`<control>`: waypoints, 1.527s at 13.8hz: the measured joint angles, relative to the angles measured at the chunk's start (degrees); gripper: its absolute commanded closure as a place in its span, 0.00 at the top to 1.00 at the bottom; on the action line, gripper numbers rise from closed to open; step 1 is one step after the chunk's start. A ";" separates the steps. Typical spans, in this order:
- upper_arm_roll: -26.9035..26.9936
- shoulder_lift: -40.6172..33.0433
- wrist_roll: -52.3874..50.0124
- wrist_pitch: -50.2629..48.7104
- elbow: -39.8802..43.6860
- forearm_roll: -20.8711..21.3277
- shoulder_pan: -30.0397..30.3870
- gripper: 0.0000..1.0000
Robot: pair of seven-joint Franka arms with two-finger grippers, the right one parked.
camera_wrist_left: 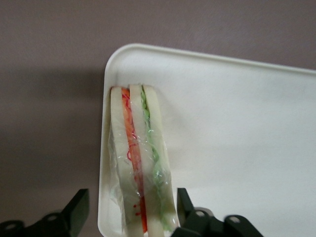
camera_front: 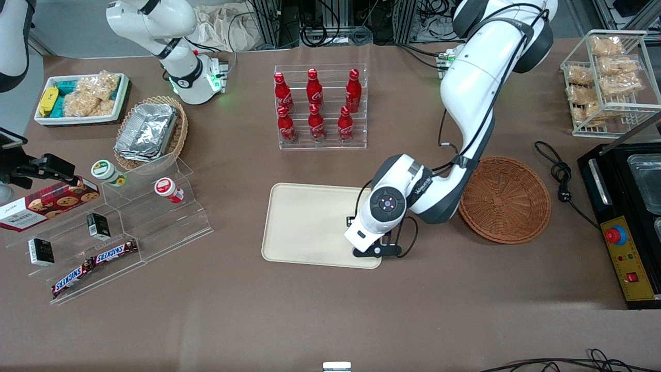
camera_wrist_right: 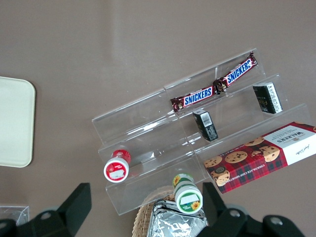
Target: Place sandwich from basket to tray
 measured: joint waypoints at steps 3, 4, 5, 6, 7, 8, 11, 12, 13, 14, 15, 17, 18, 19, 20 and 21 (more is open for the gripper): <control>0.62 -3.84 -0.42 -3.92 0.12 0.10 1.49 1.00; 0.75 -5.80 -0.42 -7.02 0.16 0.17 3.30 1.00; 0.77 -8.19 -0.30 -10.55 0.19 0.21 5.63 1.00; 0.76 -11.02 0.00 -14.10 0.19 0.22 8.09 1.00; 0.77 -14.22 0.30 -17.33 0.05 0.23 10.39 1.00; 0.84 -17.66 0.40 -19.63 -0.61 0.26 12.55 1.00; 0.85 -27.17 2.05 -20.95 -6.97 0.30 19.73 1.00; 0.87 -29.23 4.35 -20.85 -9.26 0.30 21.82 1.00; 0.87 -30.72 6.48 -20.12 -11.46 0.30 23.92 1.00; 0.87 -31.98 7.95 -18.02 -13.88 0.30 26.08 1.00; 0.88 -33.31 9.03 -14.95 -16.87 0.29 27.93 1.00; 0.87 -36.77 9.88 -7.95 -24.72 0.29 29.96 1.00; 0.86 -38.51 10.14 -5.62 -28.22 0.29 30.70 1.00; 0.85 -39.91 10.72 -4.72 -30.46 0.29 31.44 1.00; 0.87 -40.81 11.17 -4.43 -31.38 0.28 32.20 1.00; 0.87 -41.34 11.55 -4.18 -31.31 0.28 33.00 1.00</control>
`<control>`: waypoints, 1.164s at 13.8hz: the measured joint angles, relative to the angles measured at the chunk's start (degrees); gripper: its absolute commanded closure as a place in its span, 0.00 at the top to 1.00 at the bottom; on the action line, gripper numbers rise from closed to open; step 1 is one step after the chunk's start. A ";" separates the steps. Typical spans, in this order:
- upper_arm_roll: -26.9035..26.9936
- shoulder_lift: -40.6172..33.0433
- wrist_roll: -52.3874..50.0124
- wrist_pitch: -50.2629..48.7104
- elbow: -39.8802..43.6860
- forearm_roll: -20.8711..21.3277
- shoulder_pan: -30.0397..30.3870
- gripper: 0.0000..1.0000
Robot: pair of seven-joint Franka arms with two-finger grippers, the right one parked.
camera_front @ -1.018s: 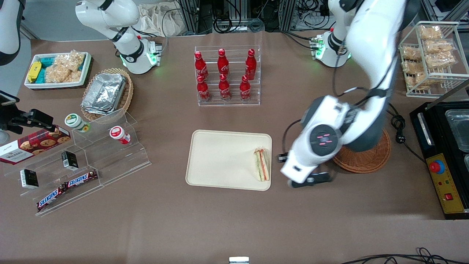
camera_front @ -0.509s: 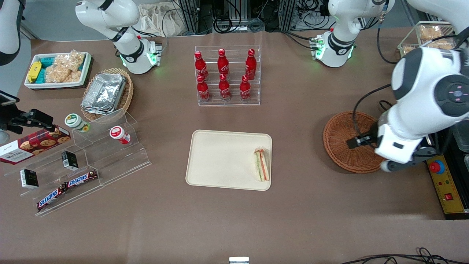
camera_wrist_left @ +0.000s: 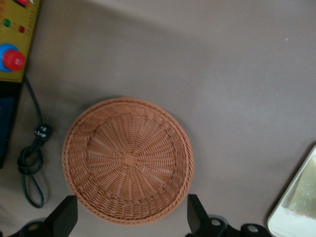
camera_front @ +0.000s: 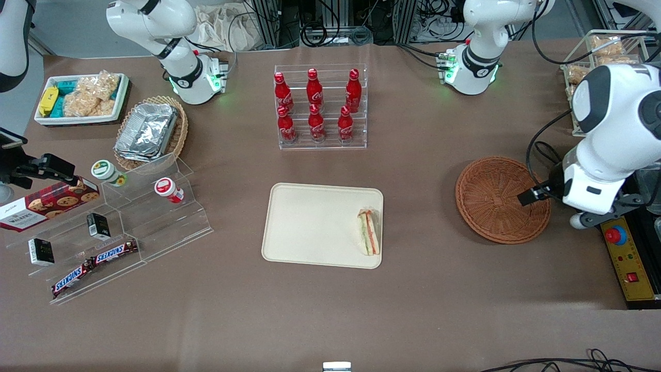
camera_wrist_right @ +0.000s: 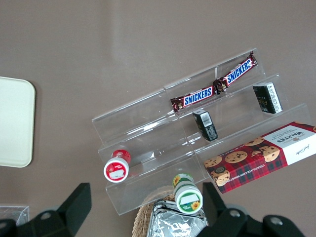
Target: Place sandwich from basket to tray
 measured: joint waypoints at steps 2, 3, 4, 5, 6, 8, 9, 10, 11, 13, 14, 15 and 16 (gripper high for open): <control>0.02 -0.40 0.34 0.34 1.64 -0.02 1.52 1.00; 0.02 -0.40 0.46 0.31 2.68 -0.05 2.04 1.00; 0.01 -0.40 0.59 0.19 3.28 -0.10 2.26 1.00; -0.02 -0.39 1.03 0.06 3.50 -0.13 2.27 1.00; -0.09 -0.35 2.39 -0.03 3.57 -0.14 2.27 1.00; -0.12 -0.01 7.76 -1.59 4.29 -0.17 2.27 1.00; -0.12 0.43 11.19 -3.57 5.50 -0.18 2.28 1.00; -0.12 1.16 14.85 -5.55 7.20 -0.20 2.29 1.00; -0.11 2.17 18.05 -6.98 9.10 -0.22 2.31 1.00; -0.12 4.00 20.67 -7.58 11.61 -2.57 2.32 1.00; -0.16 4.73 20.88 -7.59 12.42 -5.48 2.31 1.00; -0.21 5.30 20.93 -7.59 12.89 -7.54 2.31 1.00; -0.25 5.79 20.93 -7.59 13.15 -8.59 2.31 1.00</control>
